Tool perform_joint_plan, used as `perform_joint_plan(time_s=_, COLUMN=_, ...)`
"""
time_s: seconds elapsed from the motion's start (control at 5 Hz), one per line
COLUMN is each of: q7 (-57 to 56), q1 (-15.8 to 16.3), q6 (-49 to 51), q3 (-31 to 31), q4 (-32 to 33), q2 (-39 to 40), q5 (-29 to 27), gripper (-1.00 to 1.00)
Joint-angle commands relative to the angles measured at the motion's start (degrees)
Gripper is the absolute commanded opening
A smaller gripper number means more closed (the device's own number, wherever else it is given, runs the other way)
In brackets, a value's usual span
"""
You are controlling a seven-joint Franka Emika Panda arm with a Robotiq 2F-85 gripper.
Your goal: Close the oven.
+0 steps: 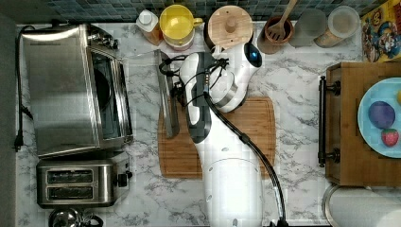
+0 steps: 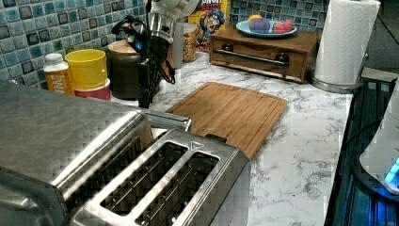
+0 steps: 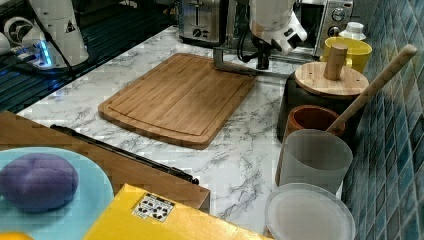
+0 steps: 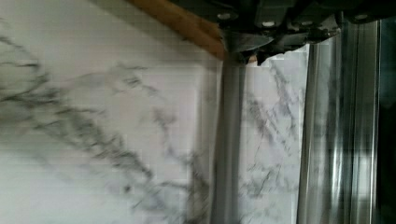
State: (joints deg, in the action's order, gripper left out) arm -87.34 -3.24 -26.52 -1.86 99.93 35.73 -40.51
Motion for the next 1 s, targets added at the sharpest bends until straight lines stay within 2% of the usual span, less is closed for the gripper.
perform_joint_plan(time_s=0.2, q7=4.8, q1=0.8, q6=4.8, q3=-1.3, q4=-6.4, q2=-0.9, q5=-2.2, gripper=-1.0)
perform_joint_plan(time_s=0.4, q7=8.7, q1=-0.4, q6=12.0, q3=-1.6, q4=-11.8, q2=2.8, q5=-2.1, gripper=-1.0)
perform_joint_plan(time_s=0.6, q7=9.1, q1=-0.2, q6=12.8, q3=-2.9, q4=-12.8, q2=5.7, q5=-2.9, gripper=-1.0)
perform_joint_plan(time_s=1.0, q7=8.4, q1=0.0, q6=11.1, q3=-4.6, q4=-10.8, q2=5.0, q5=-5.1, gripper=-1.0)
